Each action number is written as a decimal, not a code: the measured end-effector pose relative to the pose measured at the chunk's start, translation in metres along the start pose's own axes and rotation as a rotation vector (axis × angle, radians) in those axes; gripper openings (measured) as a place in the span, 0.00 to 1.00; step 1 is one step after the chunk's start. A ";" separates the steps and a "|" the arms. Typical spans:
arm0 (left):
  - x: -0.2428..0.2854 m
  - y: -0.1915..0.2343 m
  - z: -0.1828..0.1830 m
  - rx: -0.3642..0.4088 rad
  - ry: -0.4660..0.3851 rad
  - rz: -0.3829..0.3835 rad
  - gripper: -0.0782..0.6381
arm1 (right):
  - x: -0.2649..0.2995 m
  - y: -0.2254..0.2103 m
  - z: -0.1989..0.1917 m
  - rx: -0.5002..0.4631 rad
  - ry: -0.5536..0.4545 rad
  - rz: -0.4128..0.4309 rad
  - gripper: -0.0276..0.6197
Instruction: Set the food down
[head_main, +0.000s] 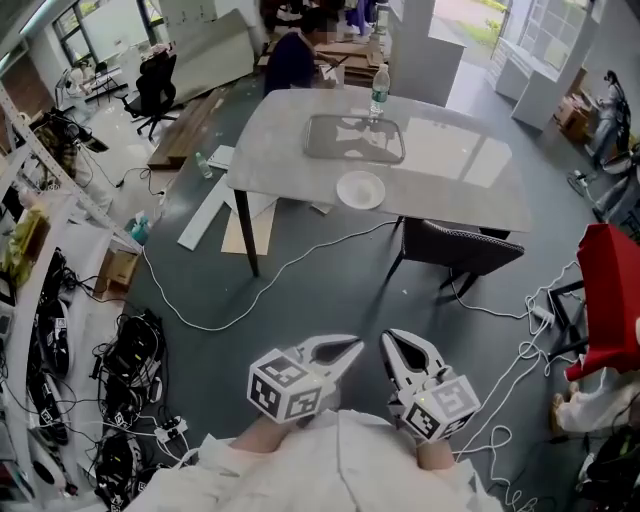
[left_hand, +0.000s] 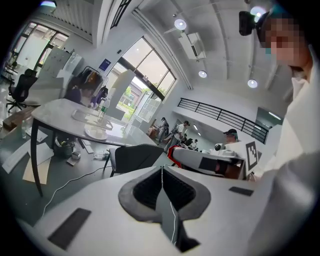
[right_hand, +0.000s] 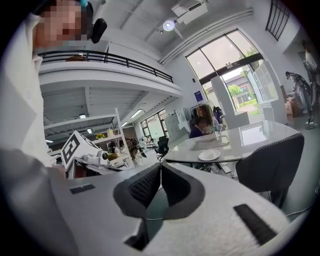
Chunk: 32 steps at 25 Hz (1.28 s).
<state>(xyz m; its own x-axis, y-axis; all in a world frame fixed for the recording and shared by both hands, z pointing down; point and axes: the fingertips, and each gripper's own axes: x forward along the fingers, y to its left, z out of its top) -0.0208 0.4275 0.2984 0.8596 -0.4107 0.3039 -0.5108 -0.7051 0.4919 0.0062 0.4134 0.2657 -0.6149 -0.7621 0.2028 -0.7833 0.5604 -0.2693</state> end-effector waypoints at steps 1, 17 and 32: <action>0.002 0.010 0.006 0.002 0.005 -0.005 0.13 | 0.011 -0.004 0.003 0.001 -0.001 -0.005 0.05; 0.029 0.101 0.041 -0.057 0.062 -0.053 0.13 | 0.095 -0.046 0.008 0.039 0.061 -0.082 0.05; 0.103 0.173 0.096 -0.081 0.060 -0.001 0.13 | 0.180 -0.132 0.041 0.045 0.080 0.000 0.05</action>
<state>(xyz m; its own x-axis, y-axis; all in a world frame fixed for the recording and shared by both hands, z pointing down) -0.0196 0.2074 0.3367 0.8591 -0.3730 0.3504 -0.5113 -0.6556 0.5557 0.0027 0.1885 0.2997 -0.6216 -0.7326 0.2772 -0.7795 0.5439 -0.3106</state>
